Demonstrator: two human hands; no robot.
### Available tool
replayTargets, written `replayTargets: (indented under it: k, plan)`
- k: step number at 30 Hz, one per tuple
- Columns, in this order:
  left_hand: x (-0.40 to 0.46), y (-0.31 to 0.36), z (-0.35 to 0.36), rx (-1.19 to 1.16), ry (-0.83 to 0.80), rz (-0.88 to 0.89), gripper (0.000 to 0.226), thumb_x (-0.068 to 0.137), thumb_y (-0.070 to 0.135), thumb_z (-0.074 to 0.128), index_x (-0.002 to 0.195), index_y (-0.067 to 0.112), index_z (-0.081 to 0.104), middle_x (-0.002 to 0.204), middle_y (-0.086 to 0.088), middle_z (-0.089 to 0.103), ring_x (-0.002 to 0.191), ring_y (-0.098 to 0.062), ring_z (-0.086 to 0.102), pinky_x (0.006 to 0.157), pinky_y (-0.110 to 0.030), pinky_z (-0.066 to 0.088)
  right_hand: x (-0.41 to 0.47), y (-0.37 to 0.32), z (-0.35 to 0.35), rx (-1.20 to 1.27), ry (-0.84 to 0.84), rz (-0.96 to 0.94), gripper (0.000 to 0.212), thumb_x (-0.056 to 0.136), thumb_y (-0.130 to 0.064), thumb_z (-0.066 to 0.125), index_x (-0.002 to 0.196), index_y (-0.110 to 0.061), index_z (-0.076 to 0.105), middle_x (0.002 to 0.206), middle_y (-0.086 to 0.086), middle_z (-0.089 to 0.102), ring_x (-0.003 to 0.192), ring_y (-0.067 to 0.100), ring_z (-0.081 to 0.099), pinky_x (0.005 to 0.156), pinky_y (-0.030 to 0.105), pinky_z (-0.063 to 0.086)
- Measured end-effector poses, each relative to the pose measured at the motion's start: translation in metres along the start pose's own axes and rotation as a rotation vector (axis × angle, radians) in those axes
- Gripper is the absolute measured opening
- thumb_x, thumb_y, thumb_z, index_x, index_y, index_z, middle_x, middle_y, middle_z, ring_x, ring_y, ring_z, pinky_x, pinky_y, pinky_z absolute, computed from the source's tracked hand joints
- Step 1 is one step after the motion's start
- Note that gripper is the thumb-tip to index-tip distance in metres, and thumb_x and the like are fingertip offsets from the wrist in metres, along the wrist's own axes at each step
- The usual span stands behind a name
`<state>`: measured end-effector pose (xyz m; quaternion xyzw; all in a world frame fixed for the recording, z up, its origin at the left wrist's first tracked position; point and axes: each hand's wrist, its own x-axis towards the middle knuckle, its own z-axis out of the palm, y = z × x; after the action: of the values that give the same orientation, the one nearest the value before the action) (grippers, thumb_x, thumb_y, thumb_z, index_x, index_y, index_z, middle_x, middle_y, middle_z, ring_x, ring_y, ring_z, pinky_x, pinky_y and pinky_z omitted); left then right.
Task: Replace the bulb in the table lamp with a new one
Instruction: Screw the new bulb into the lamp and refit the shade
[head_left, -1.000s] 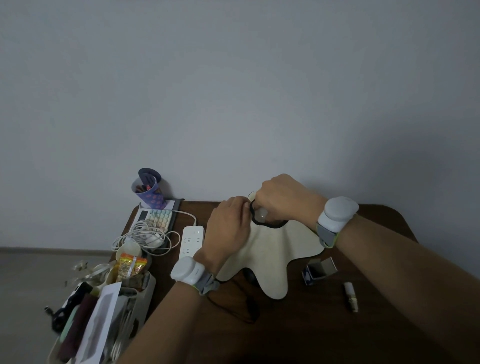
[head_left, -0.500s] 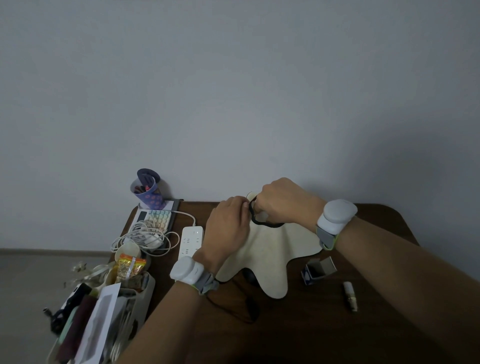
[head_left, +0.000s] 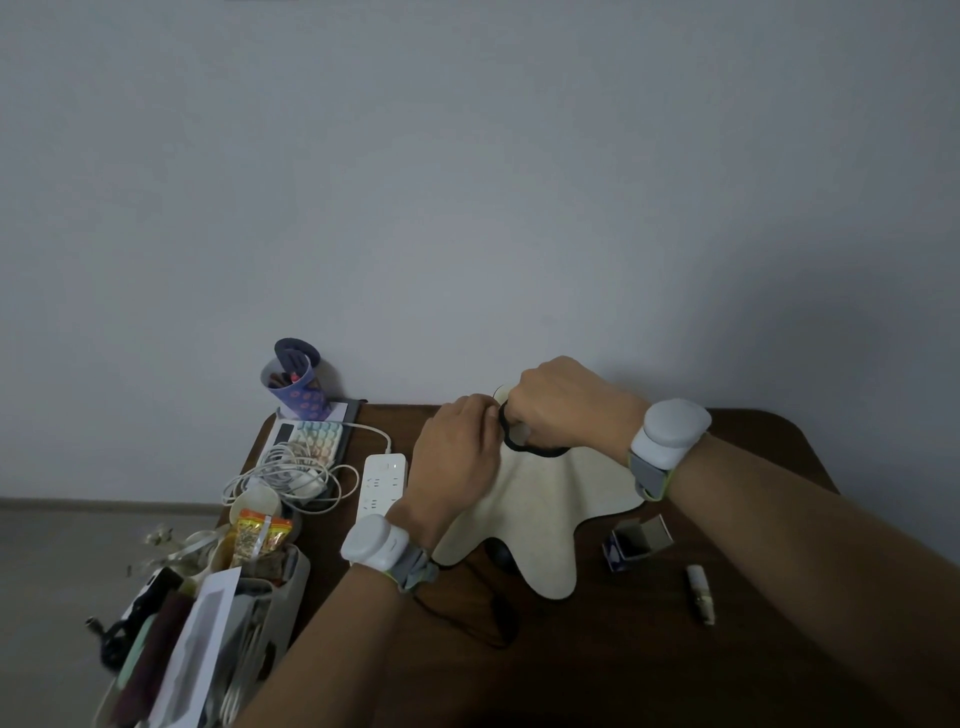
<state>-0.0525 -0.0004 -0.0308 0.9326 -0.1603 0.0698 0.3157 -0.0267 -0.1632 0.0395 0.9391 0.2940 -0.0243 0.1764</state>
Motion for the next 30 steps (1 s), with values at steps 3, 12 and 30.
replayTargets:
  k: [3,12,30]
  plan:
    - [0.000,-0.001,0.000,-0.001,-0.002,-0.010,0.026,0.109,0.026,0.039,0.103,0.016,0.063,0.096,-0.002,0.066,0.089,-0.027,0.059,0.083,-0.048,0.048,0.003,-0.001,0.001,-0.003,0.003,0.002,0.028,0.088,-0.033,0.044,0.070,-0.019,0.060,0.059,-0.001,0.041,0.049,0.024,0.042,0.049,0.028,0.020]
    - [-0.007,0.000,-0.003,-0.088,-0.044,-0.011,0.039,0.106,0.049,0.031,0.110,0.025,0.062,0.103,0.007,0.066,0.099,-0.019,0.059,0.088,-0.045,0.049,0.002,0.003,0.009,0.029,0.032,0.005,0.035,0.081,-0.040,0.032,0.058,-0.017,0.044,0.056,-0.001,0.042,0.045,0.019,0.038,0.049,0.027,0.021]
    - [-0.008,0.001,0.000,-0.119,-0.068,-0.048,0.054,0.099,0.059,0.028,0.117,0.021,0.062,0.109,0.004,0.067,0.103,-0.021,0.060,0.092,-0.047,0.049,-0.003,-0.002,0.009,-0.176,-0.026,-0.012,0.026,0.089,-0.021,0.052,0.064,-0.020,0.045,0.059,-0.002,0.046,0.046,0.020,0.033,0.048,0.027,0.016]
